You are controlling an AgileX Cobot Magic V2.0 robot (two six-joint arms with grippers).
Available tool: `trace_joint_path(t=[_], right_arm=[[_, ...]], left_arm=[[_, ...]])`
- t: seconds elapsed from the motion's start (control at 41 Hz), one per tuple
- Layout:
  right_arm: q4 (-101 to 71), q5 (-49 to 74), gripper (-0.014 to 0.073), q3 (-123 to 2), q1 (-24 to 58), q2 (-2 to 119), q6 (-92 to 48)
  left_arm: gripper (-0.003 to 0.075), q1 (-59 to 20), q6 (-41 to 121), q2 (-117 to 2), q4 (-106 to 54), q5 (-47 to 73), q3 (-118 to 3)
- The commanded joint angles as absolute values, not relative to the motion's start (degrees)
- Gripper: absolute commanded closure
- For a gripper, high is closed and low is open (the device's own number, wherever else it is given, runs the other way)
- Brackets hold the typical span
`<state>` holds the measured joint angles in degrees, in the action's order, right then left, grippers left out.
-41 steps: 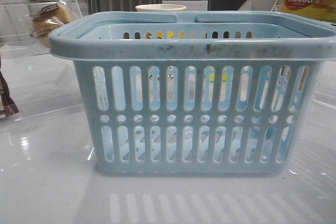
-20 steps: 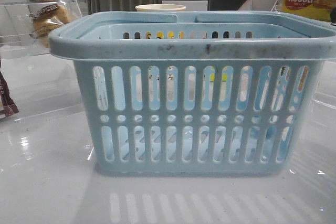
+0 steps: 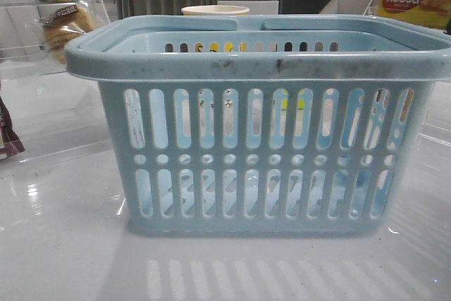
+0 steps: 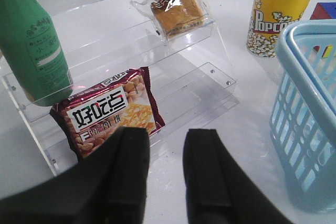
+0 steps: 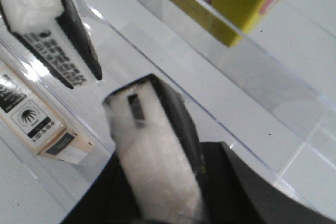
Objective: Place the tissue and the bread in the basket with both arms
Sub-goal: 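Carry the tissue pack over the basket and release it inside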
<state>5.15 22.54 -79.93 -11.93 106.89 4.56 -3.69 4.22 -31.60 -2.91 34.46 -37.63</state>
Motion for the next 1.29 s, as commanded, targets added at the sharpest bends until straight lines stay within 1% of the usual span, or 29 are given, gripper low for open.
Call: trace_joint_path(t=[0.0,0.098,0.268,0.39,0.488,0.561,0.683,0.805,0.927,1.0,1.098,1.195,1.268], right_arm=[[6.2,21.3,0.0316,-82.1,-12.0,100.8,4.7],[5.6,23.6,0.0316,-82.1,-11.9,97.6,4.7],[-0.3,29.4,0.0316,-82.1,-11.7,90.5,4.7],[-2.7,34.2,0.0326,-82.1,-10.0,84.8,4.7],[-2.7,37.5,0.0328,-82.1,-6.2,80.8,3.2],[-2.9,39.3,0.0328,-82.1,-2.0,78.0,1.3],[-3.7,41.1,0.0328,-82.1,7.2,75.1,-1.3],[-4.1,41.5,0.0328,-81.5,15.4,75.3,-1.7],[-4.2,41.4,0.0326,-79.2,21.8,77.0,-1.7],[-4.2,41.3,0.0325,-78.1,23.7,78.8,-1.7],[-4.2,41.4,0.0315,-77.8,24.0,81.7,-1.7],[-4.2,41.7,0.0256,-77.8,24.0,84.2,-1.7],[-4.2,42.0,0.0174,-77.8,24.0,85.6,-1.7]], left_arm=[[0.0466,-3.9,3.9,-32.2,-3.6,29.9,-39.3],[0.0466,-3.9,3.9,-32.2,-3.6,29.9,-39.3],[0.0466,-3.9,3.9,-32.2,-3.6,29.9,-39.3],[0.0466,-3.9,3.9,-32.2,-3.6,29.9,-39.3],[0.0466,-3.9,3.9,-32.2,-3.6,29.5,-39.3],[0.0466,-3.9,3.9,-32.2,-3.6,29.2,-39.3],[0.0466,-3.9,3.9,-32.2,-3.6,29.1,-39.3],[0.0466,-3.9,3.9,-32.2,-3.6,29.1,-39.3],[0.0466,-3.9,3.9,-32.2,-3.6,29.1,-39.3],[0.0466,-3.9,3.9,-32.2,-3.6,29.1,-39.3],[0.0466,-3.9,3.9,-32.2,-3.6,29.1,-39.3],[0.0466,-3.9,3.9,-32.2,-3.6,29.1,-39.3],[0.0466,-3.9,3.9,-32.2,-3.6,29.1,-39.3]])
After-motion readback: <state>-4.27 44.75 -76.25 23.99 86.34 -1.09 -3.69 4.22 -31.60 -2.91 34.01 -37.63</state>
